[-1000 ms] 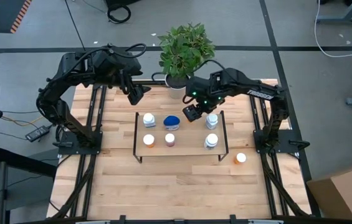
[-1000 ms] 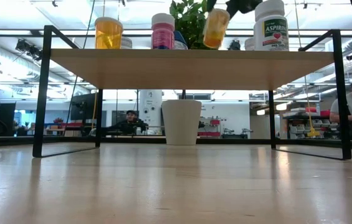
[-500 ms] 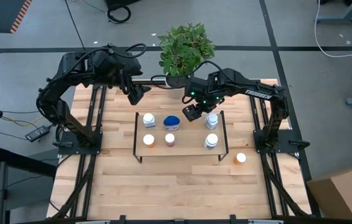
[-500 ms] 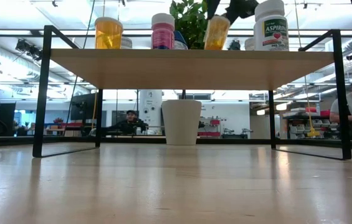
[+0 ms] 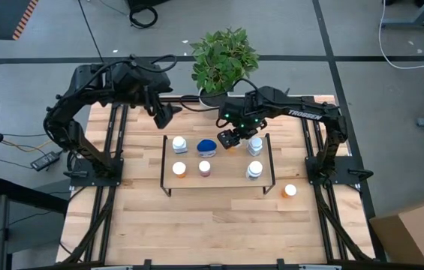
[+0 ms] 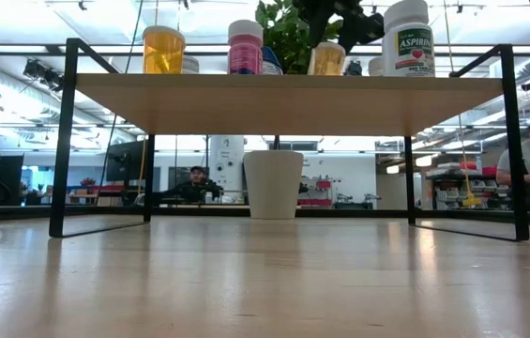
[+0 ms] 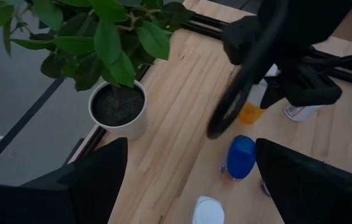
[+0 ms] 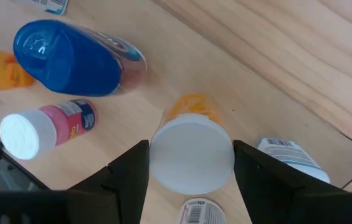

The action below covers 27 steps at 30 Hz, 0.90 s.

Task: Pick and place medicine bottles onto shelf by color
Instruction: Put the top orange pill bottle on the shelf

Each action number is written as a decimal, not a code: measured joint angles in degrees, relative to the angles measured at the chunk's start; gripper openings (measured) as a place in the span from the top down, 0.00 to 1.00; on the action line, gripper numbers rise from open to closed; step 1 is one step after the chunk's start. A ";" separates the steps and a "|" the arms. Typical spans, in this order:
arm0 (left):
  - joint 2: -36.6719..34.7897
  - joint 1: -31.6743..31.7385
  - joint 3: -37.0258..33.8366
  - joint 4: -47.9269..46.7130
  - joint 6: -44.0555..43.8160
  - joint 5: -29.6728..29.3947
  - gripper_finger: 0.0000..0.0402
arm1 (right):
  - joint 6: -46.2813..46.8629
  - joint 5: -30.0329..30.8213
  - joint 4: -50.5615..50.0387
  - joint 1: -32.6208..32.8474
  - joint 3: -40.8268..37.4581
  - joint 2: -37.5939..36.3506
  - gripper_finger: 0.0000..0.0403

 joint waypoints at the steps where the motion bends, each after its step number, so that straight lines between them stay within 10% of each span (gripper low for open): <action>1: 0.00 -0.21 0.00 0.00 0.00 0.01 0.12 | 0.01 0.00 -0.04 0.00 0.00 -0.01 0.46; 27: 0.00 -0.57 0.00 0.00 0.00 0.02 0.12 | 1.06 -0.74 4.69 0.00 -5.57 -0.01 0.45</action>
